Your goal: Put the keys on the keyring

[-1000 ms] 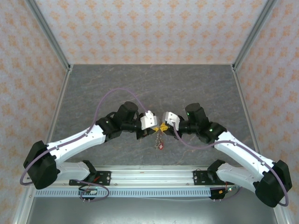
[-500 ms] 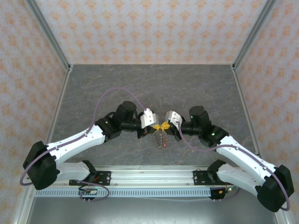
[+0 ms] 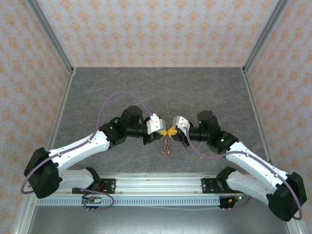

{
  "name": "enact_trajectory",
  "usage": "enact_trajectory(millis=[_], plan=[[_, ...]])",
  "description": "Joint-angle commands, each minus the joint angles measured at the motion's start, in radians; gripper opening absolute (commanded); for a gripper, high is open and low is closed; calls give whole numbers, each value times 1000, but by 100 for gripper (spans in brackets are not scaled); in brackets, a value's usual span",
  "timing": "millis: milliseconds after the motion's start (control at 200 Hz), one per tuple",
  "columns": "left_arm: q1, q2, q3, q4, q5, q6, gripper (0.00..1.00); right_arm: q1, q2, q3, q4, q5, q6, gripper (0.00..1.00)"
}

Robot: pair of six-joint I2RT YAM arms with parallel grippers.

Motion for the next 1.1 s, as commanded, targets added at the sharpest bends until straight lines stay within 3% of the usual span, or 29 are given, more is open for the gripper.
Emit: enact_trajectory(millis=[0, 45, 90, 255, 440, 981, 1096], plan=[[-10, -23, 24, 37, 17, 12, 0, 4, 2, 38, 10, -18, -18, 2], [-10, -21, 26, 26, 1, 14, 14, 5, 6, 48, -14, -10, -35, 1], [-10, -19, 32, -2, -16, 33, 20, 3, 12, 62, -46, -9, -56, 0], [-11, 13, 105, -194, -82, 146, 22, 3, 42, 125, -156, -15, -121, 0], [-11, 23, 128, -218, -74, 168, 24, 3, 49, 141, -175, -9, -142, 0], [-18, 70, 156, -209, -41, 161, 22, 5, 57, 127, -84, -48, -105, 1], [-17, 72, 157, -211, -41, 161, 11, 5, 59, 127, -84, -47, -105, 2]])
